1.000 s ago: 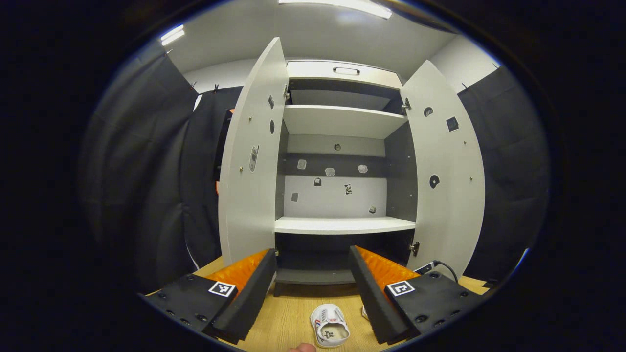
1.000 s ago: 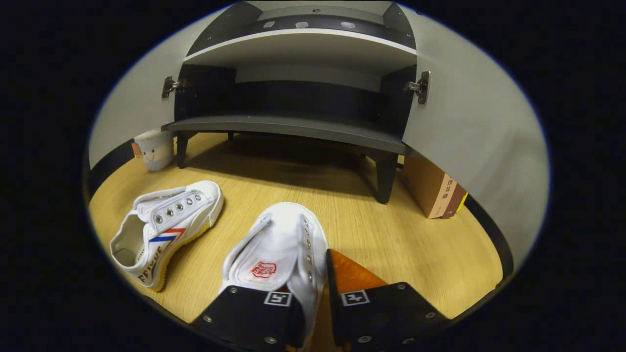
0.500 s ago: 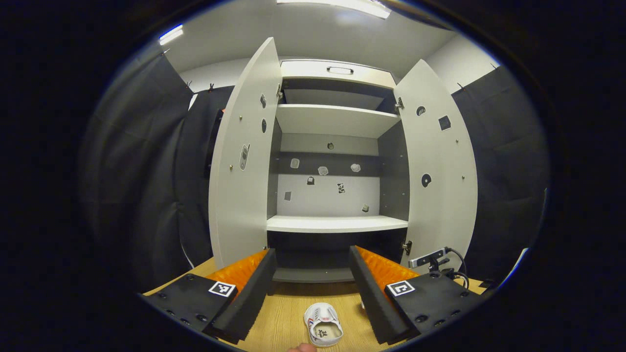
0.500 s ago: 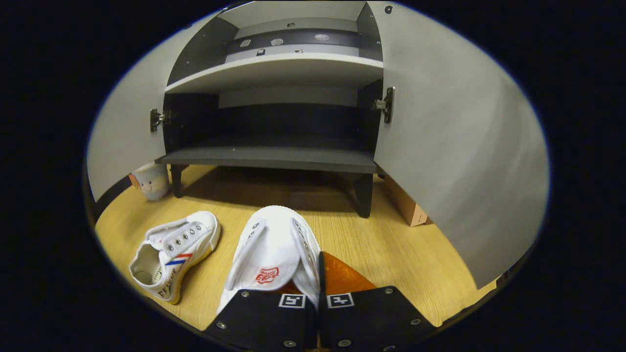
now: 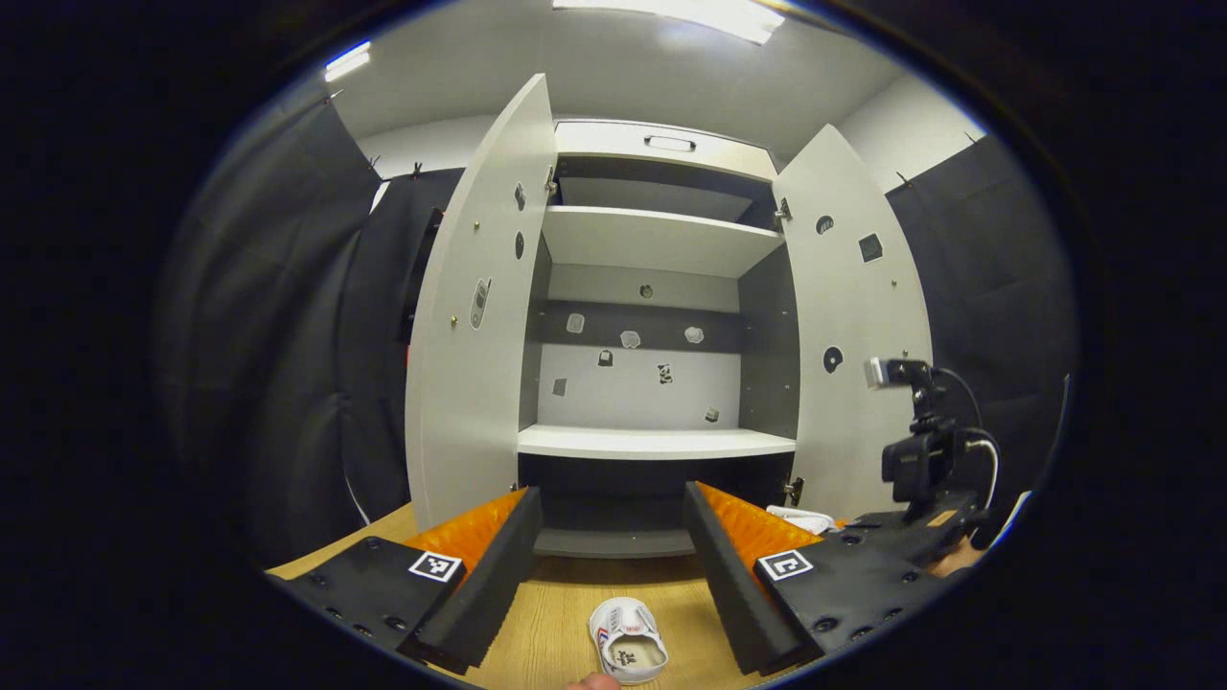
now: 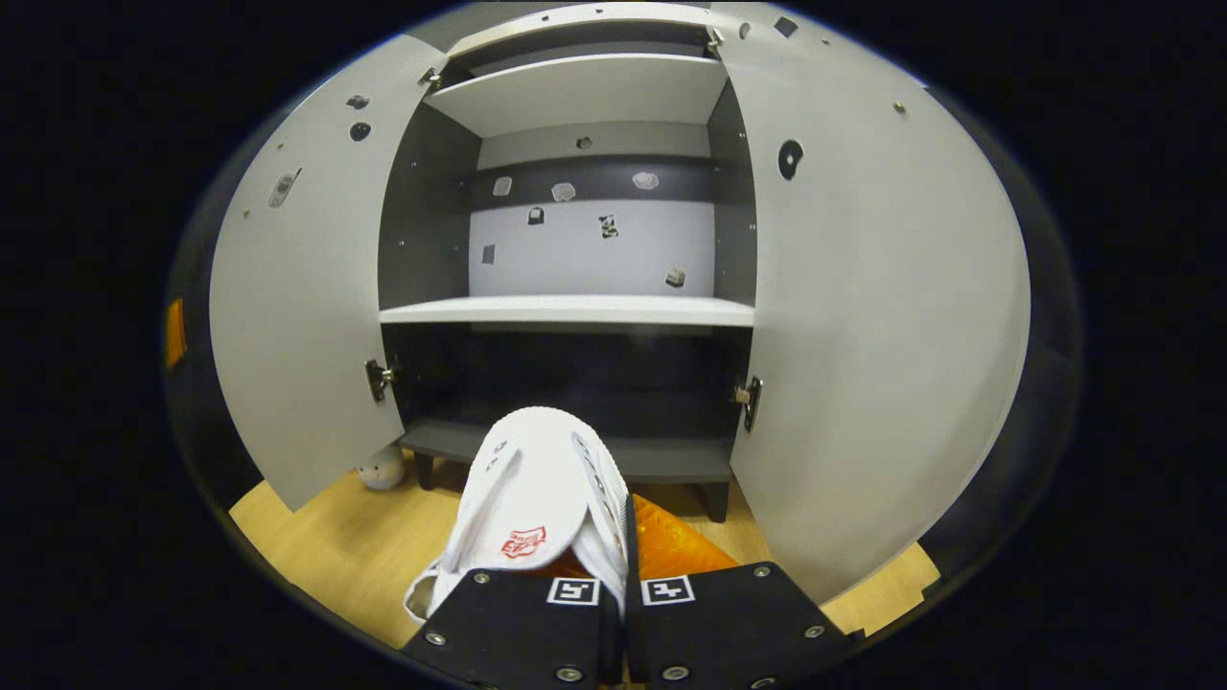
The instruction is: Grab one shoe with the right hand and put it into the shoe cabinet, grab the other shoe with the left hand and put it into the shoe cabinet; then close the right door with the right hand and the left door with the left hand.
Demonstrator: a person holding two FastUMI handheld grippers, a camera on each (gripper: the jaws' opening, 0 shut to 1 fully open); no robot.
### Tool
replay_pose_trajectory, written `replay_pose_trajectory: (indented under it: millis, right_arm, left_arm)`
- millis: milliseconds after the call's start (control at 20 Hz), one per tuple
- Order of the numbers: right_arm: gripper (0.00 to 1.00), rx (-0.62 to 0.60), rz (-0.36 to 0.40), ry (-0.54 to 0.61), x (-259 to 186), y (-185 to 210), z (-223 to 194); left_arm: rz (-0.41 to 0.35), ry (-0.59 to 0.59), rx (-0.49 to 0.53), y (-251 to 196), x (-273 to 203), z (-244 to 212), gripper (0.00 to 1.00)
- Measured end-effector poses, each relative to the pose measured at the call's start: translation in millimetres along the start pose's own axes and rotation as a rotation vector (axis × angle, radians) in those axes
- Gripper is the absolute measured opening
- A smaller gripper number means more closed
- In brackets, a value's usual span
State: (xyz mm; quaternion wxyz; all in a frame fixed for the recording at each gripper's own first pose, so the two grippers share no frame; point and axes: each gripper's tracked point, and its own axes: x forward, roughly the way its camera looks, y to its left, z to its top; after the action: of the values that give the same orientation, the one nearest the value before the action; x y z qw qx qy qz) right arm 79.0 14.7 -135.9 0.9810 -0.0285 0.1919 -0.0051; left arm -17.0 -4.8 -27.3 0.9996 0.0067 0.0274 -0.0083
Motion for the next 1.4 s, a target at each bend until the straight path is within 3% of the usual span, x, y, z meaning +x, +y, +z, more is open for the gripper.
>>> replay_pose_trajectory:
  millis: [250,400,550,850,1050,1400]
  right_arm:
    - [0.01,0.035,-0.01,-0.105,9,11,120]
    - [0.01,0.055,-0.061,-0.142,41,-7,184]
    - [0.01,0.001,-0.141,-0.153,101,-23,230]
    - [0.01,-0.022,-0.257,-0.062,212,-49,243]
    - [0.01,-0.083,-0.334,0.005,250,-67,225]
    - [0.01,-0.138,-0.335,0.095,272,-61,206]
  left_arm:
    - [0.002,-0.002,0.021,6,-2,-5,0.96]
    - [-0.007,0.004,0.016,4,-5,-7,0.96]
    - [-0.015,0.014,0.0,1,-8,-10,0.96]
    - [-0.004,0.02,0.002,6,-9,-9,0.96]
    - [0.029,0.02,0.018,19,-8,-8,0.96]
    - [0.05,0.033,0.018,27,-4,-12,0.96]
